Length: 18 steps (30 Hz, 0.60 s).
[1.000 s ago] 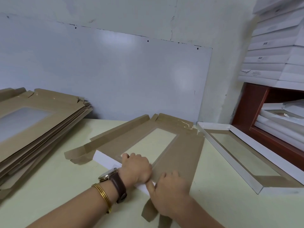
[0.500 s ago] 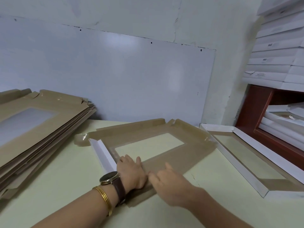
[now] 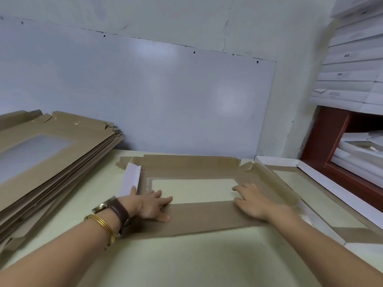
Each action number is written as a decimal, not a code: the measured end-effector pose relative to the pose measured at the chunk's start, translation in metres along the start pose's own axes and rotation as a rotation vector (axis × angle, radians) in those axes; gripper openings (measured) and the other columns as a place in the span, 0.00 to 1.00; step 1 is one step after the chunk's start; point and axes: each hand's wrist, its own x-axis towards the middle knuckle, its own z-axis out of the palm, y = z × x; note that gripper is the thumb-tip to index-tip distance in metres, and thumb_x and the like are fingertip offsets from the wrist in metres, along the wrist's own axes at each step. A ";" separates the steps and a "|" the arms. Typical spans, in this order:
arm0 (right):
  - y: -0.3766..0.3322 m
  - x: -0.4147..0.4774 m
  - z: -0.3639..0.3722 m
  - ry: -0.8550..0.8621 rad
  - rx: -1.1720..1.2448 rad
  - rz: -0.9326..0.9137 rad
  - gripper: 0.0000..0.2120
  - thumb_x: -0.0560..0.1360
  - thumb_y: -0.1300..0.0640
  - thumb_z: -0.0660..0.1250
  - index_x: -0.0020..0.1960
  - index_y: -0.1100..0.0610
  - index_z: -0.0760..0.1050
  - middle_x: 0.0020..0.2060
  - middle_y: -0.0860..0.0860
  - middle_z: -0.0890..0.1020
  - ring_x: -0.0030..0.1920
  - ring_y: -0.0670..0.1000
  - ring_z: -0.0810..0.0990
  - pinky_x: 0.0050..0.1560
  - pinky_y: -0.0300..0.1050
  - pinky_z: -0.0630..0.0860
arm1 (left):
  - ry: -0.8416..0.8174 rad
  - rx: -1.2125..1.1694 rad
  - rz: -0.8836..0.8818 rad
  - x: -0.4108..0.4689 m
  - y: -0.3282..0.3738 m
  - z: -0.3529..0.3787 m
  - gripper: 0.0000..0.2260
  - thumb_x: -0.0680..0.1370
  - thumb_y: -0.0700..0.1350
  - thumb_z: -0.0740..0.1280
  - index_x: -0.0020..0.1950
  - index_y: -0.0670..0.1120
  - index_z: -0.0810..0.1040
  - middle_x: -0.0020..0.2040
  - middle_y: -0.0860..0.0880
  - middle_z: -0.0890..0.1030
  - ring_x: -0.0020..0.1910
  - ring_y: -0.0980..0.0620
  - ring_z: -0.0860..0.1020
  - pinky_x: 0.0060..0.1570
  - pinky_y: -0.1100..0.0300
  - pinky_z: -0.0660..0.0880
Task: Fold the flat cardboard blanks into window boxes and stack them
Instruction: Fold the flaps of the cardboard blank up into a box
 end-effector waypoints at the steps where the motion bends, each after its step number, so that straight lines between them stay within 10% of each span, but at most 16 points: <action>1: 0.004 0.002 -0.001 -0.014 -0.014 -0.007 0.23 0.82 0.54 0.55 0.76 0.55 0.60 0.74 0.54 0.62 0.74 0.57 0.57 0.72 0.47 0.58 | -0.022 0.015 0.014 -0.001 -0.005 -0.004 0.33 0.77 0.67 0.56 0.77 0.63 0.45 0.80 0.53 0.42 0.78 0.50 0.41 0.67 0.31 0.33; 11: 0.027 -0.007 0.001 -0.282 -0.013 -0.100 0.40 0.73 0.34 0.64 0.79 0.41 0.49 0.79 0.46 0.43 0.78 0.48 0.42 0.77 0.48 0.44 | -0.154 0.010 0.115 0.004 -0.033 -0.025 0.35 0.77 0.46 0.69 0.76 0.65 0.53 0.79 0.55 0.44 0.77 0.48 0.38 0.73 0.39 0.41; 18: 0.008 -0.029 0.012 -0.335 -0.051 -0.126 0.44 0.69 0.24 0.58 0.77 0.36 0.43 0.79 0.45 0.44 0.78 0.47 0.41 0.77 0.49 0.42 | 0.017 0.229 0.011 0.006 -0.042 -0.024 0.29 0.80 0.41 0.52 0.73 0.71 0.53 0.79 0.57 0.41 0.78 0.48 0.37 0.64 0.26 0.33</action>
